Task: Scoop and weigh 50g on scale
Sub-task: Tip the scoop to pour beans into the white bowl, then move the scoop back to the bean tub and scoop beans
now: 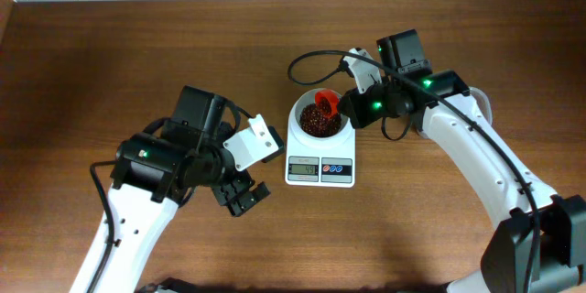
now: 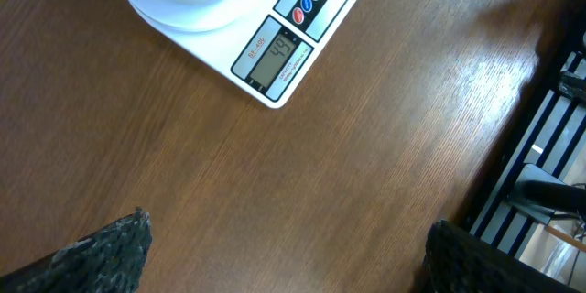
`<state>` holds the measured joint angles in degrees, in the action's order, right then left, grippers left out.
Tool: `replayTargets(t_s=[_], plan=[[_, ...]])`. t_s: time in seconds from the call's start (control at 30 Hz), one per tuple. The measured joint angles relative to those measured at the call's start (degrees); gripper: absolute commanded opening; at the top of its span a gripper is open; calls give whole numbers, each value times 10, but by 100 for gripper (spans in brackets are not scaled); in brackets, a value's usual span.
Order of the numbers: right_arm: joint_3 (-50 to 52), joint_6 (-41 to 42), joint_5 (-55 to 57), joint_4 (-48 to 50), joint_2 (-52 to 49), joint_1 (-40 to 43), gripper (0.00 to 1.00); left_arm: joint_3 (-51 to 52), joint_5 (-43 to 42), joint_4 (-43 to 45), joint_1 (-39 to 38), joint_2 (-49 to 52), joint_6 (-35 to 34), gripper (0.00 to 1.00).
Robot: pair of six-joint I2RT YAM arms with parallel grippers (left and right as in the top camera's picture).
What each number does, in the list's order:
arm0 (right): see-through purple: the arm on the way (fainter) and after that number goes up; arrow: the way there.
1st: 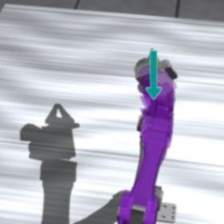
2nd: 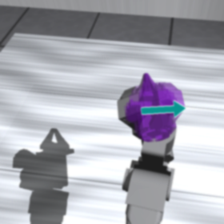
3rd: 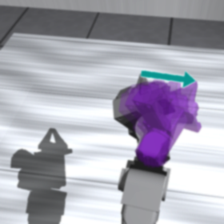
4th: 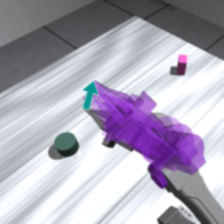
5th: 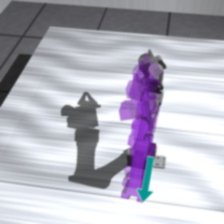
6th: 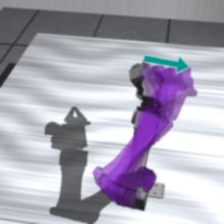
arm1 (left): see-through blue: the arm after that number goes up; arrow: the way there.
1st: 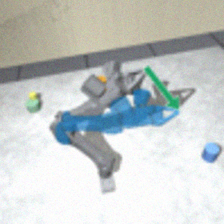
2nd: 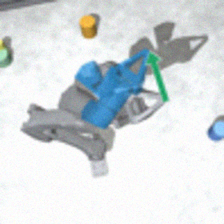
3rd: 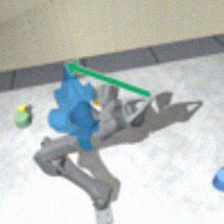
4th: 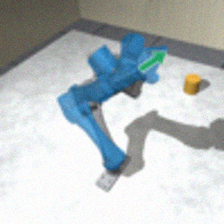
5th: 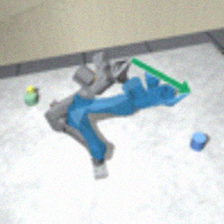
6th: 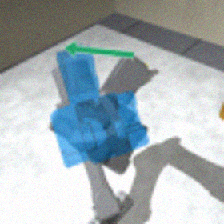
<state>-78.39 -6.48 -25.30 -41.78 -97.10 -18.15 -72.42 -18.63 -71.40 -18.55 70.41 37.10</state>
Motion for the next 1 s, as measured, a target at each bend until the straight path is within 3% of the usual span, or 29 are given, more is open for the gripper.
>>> replayTargets(t_s=[0.67,1.0], plan=[[0,-7,-49,2,6,10,4,0,0,0,0,0,0,99],[0,0,-128,3,6,74,4,0,0,0,0,0,0,99]])
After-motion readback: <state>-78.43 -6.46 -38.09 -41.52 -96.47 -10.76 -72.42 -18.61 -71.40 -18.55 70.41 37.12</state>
